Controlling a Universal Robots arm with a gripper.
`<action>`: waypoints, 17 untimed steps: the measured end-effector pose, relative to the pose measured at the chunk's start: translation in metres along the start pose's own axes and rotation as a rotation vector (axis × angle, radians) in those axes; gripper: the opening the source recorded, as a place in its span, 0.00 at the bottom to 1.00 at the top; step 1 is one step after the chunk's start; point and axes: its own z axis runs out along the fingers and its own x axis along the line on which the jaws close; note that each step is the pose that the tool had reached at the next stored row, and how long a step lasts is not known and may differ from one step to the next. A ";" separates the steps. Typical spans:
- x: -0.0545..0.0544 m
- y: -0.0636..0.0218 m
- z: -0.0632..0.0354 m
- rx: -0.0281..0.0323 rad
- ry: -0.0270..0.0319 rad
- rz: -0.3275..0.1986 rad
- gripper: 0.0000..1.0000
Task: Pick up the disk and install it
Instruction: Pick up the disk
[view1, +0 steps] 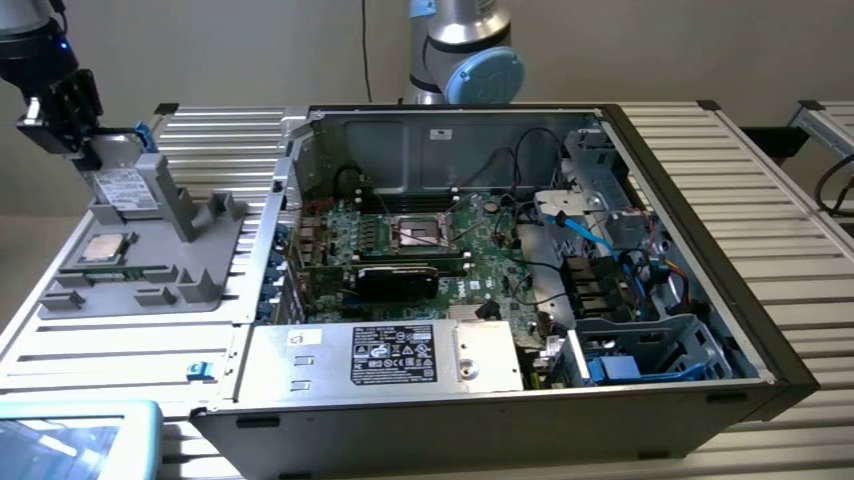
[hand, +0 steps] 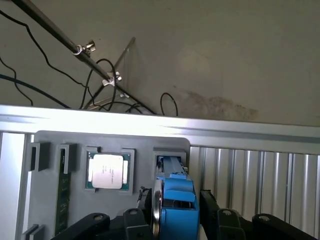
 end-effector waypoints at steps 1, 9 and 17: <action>0.000 0.0000 -0.0001 -0.0001 0.0001 0.000 0.39; 0.002 0.0001 -0.0001 0.0000 0.0000 0.000 0.38; 0.002 0.0001 -0.0001 0.0195 0.0012 0.000 0.38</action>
